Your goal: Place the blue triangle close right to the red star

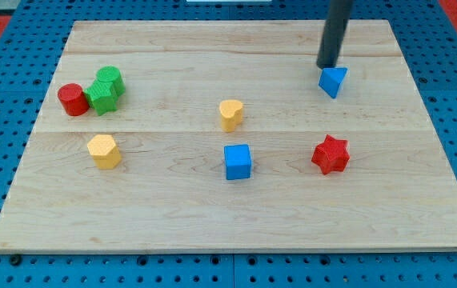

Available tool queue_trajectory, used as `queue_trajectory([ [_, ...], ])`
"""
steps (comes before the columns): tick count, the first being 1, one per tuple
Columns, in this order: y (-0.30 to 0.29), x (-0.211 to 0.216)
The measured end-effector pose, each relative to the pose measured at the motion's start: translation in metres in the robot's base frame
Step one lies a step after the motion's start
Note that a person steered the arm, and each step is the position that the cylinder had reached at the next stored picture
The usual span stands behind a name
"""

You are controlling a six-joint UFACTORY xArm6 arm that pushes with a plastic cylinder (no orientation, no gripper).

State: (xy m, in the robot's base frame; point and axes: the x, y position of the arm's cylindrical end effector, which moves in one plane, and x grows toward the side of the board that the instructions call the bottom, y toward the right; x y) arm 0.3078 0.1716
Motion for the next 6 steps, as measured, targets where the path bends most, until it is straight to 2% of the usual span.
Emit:
queue_trajectory([
  [1,0.038,0.010],
  [6,-0.019,0.054],
])
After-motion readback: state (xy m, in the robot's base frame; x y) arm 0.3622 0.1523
